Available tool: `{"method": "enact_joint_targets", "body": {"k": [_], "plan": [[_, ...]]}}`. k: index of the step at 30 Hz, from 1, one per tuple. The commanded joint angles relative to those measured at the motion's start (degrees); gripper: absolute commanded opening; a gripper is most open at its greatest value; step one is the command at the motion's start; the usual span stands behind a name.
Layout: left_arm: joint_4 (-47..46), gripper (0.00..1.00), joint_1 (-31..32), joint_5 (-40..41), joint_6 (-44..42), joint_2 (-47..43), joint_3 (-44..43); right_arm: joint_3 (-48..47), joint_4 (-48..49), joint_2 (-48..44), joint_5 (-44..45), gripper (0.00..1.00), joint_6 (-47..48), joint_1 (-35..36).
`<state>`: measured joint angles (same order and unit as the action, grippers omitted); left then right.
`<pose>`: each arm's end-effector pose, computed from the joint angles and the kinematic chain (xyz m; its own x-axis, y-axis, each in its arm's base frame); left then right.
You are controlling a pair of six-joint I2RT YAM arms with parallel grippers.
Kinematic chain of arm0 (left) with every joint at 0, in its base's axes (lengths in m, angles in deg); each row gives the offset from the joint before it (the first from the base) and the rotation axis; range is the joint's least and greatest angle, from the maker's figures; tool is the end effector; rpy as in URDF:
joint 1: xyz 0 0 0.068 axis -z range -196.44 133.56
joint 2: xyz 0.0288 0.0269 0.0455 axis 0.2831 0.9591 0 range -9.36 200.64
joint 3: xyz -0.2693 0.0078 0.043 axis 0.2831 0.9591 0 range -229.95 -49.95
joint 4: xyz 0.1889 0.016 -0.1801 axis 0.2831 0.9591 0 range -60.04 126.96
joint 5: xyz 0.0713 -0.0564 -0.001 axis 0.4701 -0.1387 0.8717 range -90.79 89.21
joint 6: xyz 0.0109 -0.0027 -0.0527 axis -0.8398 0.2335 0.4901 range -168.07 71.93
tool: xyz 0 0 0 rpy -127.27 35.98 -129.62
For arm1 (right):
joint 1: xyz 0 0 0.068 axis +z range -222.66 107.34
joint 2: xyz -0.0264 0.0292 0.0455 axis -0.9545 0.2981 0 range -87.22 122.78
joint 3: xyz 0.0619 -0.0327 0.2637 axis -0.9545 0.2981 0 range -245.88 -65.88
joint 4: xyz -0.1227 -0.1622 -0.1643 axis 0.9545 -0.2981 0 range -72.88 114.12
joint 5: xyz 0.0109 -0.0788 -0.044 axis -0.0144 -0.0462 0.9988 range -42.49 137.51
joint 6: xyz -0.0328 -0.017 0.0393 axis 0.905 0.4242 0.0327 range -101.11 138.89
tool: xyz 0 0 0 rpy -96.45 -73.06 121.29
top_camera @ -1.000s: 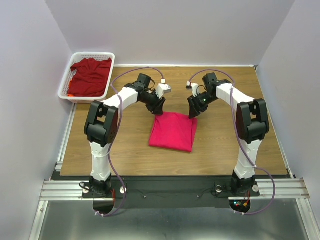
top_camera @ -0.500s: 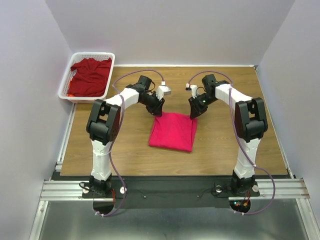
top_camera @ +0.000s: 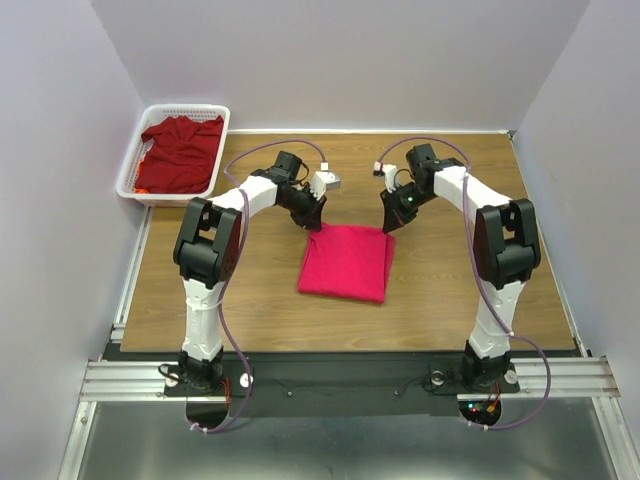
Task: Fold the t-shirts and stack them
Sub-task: Fold the tshirt
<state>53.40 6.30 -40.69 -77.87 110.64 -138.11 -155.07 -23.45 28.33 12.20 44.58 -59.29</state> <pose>0.4059 -0.1948 0.1805 -0.3429 0.5571 -0.7564 0.9265 0.3335 -0.1745 0.3927 0.1144 0.1975 -0.6932 -0.5284 -0.4902 -0.7156 0.5858 0.3805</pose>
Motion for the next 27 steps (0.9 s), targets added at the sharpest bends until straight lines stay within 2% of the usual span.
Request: {"method": "enact_joint_targets", "body": {"k": [1, 8, 16, 21, 27], "plan": [[0.20, 0.00, -0.33, 0.96, 0.80, 0.23, -2.37, -0.20, 0.55, -5.77, 3.31, 0.00, -1.00, -0.18], [0.11, 0.00, -0.33, 2.37, 2.38, 0.67, -3.42, -0.28, 1.86, 0.19, 10.78, 0.01, -1.52, -0.45], [-0.32, 0.00, -0.51, 4.83, 3.61, 1.20, -6.23, -4.85, 6.61, 6.88, 19.47, 0.01, -2.93, -0.45], [-3.13, 0.00, -0.42, 5.36, 4.14, 0.05, -6.06, -6.09, 8.28, 8.73, 21.95, 0.01, -2.49, -0.53], [-2.70, 0.00, -0.51, 9.48, 5.45, 4.70, -7.64, -6.61, 10.39, 10.57, 24.23, 0.01, -1.44, -0.53]]}}
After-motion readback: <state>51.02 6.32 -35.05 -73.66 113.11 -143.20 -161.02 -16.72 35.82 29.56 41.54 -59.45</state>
